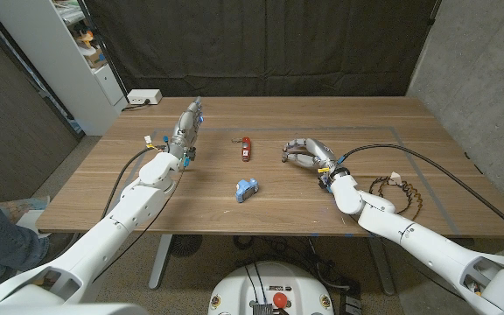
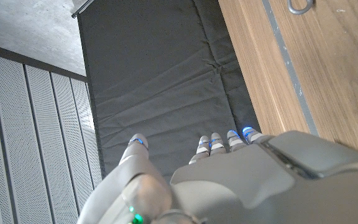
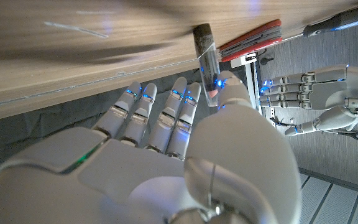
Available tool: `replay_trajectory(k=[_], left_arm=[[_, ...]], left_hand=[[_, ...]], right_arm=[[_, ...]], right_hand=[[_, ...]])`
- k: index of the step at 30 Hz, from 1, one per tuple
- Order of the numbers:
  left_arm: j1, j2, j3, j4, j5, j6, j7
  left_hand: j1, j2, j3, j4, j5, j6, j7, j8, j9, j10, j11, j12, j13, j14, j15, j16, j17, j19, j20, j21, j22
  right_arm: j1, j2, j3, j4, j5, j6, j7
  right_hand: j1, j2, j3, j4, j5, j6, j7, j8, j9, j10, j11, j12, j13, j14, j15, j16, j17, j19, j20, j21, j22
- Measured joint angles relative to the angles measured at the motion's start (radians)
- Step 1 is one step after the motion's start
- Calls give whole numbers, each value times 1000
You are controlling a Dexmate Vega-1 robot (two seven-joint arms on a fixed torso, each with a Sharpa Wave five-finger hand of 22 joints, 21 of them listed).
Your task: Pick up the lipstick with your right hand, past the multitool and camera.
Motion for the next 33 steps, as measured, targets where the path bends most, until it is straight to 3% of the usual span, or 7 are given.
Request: replay_trajectory(k=[16,33], left_arm=[[1,-5,0,3,-2,5,4],[-6,-8,3,9,-3,9,6]], left_hand=[[0,0,0,0,0,0,0,0,0,0,0,0,0,0,0,0,0,0,0,0,0],[0,0,0,0,0,0,0,0,0,0,0,0,0,0,0,0,0,0,0,0,0]], right_arm=[[-4,1,-2,-11,-2,-19,-3],[-6,6,-2,-12,7,-27,-4]], right_hand=[[15,12,0,0,-5,28,-13,6,5,26,-12,6,5,11,0,0,7,9,24,0,0],[26,16,0,0,-5,79,-33,20,10,69,-19,20,24,32,3,0,12,14,29,0,0]])
